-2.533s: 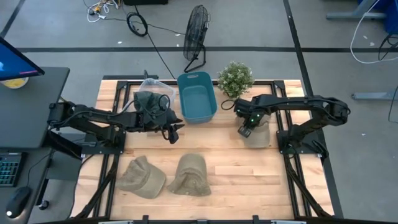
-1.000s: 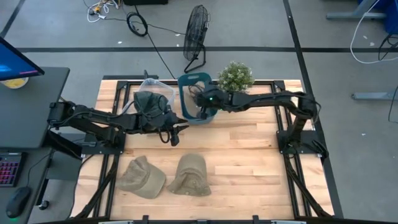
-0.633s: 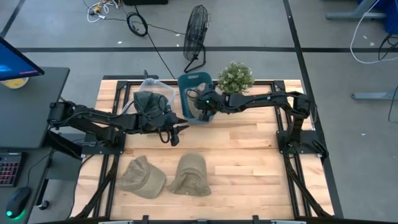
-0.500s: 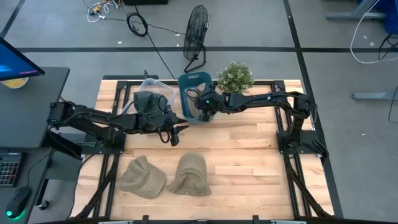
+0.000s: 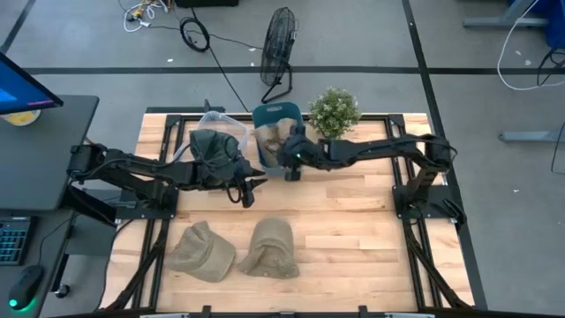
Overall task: Pick & Place hat
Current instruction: Put the right brown cap into the blue bin
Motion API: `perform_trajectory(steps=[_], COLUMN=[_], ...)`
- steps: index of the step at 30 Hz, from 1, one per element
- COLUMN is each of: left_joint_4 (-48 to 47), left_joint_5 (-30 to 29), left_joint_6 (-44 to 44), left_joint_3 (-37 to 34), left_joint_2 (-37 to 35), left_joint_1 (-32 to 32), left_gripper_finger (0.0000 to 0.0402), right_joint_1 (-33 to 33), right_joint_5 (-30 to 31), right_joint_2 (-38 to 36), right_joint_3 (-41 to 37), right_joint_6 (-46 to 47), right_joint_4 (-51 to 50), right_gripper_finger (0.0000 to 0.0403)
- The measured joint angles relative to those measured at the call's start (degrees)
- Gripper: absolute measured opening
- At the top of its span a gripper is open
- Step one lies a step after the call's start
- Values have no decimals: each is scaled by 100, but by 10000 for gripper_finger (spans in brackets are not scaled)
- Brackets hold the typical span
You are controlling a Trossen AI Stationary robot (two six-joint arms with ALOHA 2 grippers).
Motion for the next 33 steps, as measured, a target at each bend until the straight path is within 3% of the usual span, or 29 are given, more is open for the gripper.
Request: perform_trajectory(steps=[8, 14, 18, 27, 33], left_joint_4=[-255, -703, -695, -710, -710], left_joint_5=[-2, -199, -202, -198, -194], left_joint_6=[7, -2, 1, -159, -138], left_joint_3=[0, 0, 0, -2, -2], left_joint_2=[-408, -721, -778, -759, -759], left_joint_1=[-342, -568, -797, -989, -1089], left_gripper_finger=[110, 110, 110, 110, 110], right_joint_1=[1017, 1689, 2084, 2540, 2516], right_joint_5=[-90, -1422, -1975, -1870, -1870], right_joint_2=[-773, -833, -576, 419, 949], right_joint_3=[4, 7, 9, 7, 7], right_joint_6=[790, 1462, 1581, 1795, 2087], right_joint_4=[-1250, -1551, -1186, 442, 611], right_gripper_finger=[181, 182, 182, 182, 182])
